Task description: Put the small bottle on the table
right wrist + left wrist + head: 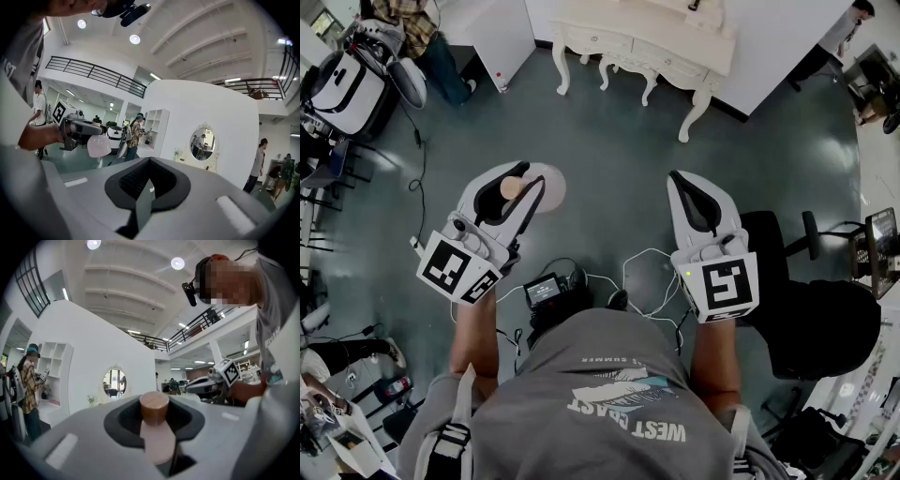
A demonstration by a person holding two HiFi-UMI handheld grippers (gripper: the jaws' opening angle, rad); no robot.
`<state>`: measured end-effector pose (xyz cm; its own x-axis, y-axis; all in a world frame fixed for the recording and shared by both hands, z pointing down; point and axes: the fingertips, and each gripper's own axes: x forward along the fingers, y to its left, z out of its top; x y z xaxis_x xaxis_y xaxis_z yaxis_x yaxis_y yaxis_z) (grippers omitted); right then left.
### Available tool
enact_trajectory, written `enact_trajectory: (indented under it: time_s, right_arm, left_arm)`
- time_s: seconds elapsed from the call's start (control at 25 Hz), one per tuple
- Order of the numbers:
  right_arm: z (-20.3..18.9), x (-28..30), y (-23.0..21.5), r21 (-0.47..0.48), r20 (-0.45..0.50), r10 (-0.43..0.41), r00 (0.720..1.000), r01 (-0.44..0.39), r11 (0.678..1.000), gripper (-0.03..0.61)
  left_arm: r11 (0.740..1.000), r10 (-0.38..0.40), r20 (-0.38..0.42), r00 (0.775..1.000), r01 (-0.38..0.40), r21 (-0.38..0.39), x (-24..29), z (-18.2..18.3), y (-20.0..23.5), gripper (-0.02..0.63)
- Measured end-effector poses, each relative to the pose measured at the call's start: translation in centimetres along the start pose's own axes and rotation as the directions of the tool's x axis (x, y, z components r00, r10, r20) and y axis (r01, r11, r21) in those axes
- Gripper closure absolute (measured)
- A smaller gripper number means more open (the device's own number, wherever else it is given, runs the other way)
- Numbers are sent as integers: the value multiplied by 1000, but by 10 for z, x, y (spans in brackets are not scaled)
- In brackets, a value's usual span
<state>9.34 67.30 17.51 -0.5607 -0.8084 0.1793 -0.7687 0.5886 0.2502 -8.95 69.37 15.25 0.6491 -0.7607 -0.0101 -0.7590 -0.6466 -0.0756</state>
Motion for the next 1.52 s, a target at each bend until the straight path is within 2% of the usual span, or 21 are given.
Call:
enact_trajectory:
  time_s: [0.4, 0.72, 0.8, 0.88, 1.04, 1.12, 1.52]
  right_arm:
    - [-9, -24, 0, 1, 14, 21, 1000, -21, 1000, 578]
    - [-8, -38, -2, 50, 80, 54, 995, -58, 997, 575]
    - [-8, -38, -3, 54, 86, 55, 995, -60, 997, 528]
    - [-9, -34, -6, 64, 86, 55, 995, -61, 996, 528]
    - [-10, -18, -14, 80, 94, 46, 995, -54, 995, 538]
    - [-9, -4, -20, 80, 98, 34, 995, -42, 996, 566]
    - [0, 95, -53, 88, 75, -53, 996, 46, 995, 578]
  left_arm:
    - [1000, 22, -10, 1000, -22, 1, -5, -3, -28, 502]
    - [998, 55, -7, 998, -55, 18, -10, 0, -47, 502]
    - [998, 60, -8, 998, -60, 20, -11, 1, -49, 502]
    - [998, 64, -11, 998, -64, 20, -11, 1, -48, 502]
    - [998, 69, -16, 997, -69, 16, -1, -3, -29, 502]
    - [998, 64, -15, 998, -63, 12, 10, -6, -14, 502]
    - [1000, -28, 8, 1000, 28, 11, 70, -13, 80, 502]
